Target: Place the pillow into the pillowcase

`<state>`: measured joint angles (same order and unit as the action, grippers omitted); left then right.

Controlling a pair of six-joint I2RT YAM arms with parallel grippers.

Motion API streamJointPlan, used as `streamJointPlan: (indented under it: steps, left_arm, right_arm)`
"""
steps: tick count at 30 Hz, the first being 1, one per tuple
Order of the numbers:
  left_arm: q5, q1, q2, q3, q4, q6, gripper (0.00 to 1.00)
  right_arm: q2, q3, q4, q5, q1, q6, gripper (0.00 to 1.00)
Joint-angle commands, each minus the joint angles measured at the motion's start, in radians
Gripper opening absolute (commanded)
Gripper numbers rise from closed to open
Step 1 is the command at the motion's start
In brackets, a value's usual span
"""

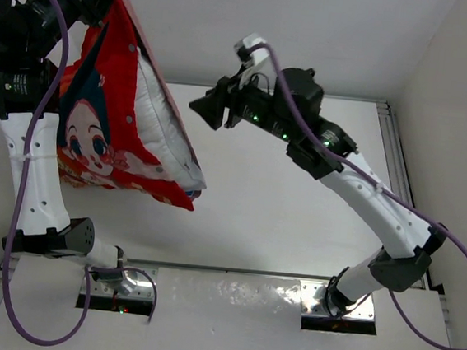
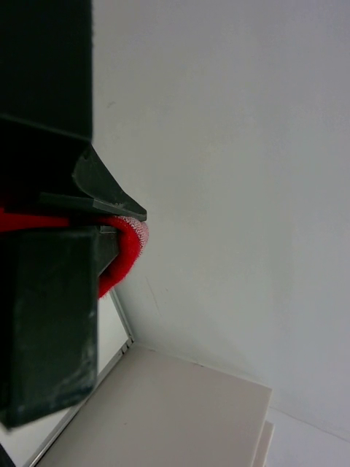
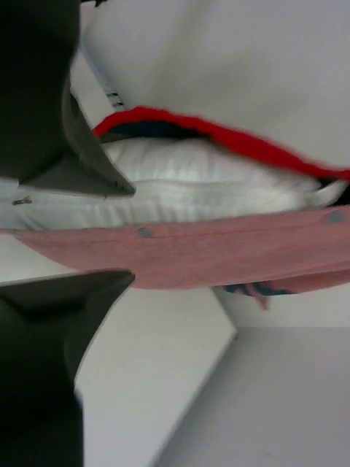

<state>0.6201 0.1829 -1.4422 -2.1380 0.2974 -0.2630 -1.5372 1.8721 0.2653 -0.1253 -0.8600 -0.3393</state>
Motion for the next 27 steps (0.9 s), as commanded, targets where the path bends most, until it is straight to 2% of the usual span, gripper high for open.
streamJointPlan:
  steps: [1, 4, 10, 14, 17, 21, 27]
  left_arm:
    - [-0.023, -0.007, 0.034, -0.037, -0.109, 0.013, 0.0]
    - [-0.023, -0.007, 0.031, -0.037, -0.113, 0.013, 0.0]
    - [-0.023, -0.008, 0.023, -0.042, -0.121, 0.01, 0.0]
    - [-0.02, -0.007, 0.023, -0.037, -0.11, 0.016, 0.0]
    - [-0.023, -0.007, 0.026, -0.034, -0.109, 0.021, 0.0]
    - [-0.023, -0.008, 0.023, -0.036, -0.113, 0.019, 0.0]
    - [-0.026, -0.008, 0.026, -0.036, -0.109, 0.025, 0.0]
  right_arm:
    - [0.002, -0.114, 0.002, 0.056, 0.001, -0.012, 0.53]
    - [0.041, -0.212, -0.049, 0.053, -0.011, -0.027, 0.58]
    - [0.02, -0.241, -0.034, 0.029, -0.073, 0.009, 0.58]
    - [0.057, -0.33, -0.073, 0.041, -0.07, -0.024, 0.5]
    - [0.083, -0.407, -0.13, 0.041, -0.062, -0.056, 0.49]
    - [0.057, -0.426, -0.144, 0.049, -0.056, -0.089, 0.42]
    - [0.032, -0.445, -0.149, 0.039, -0.048, -0.122, 0.38]
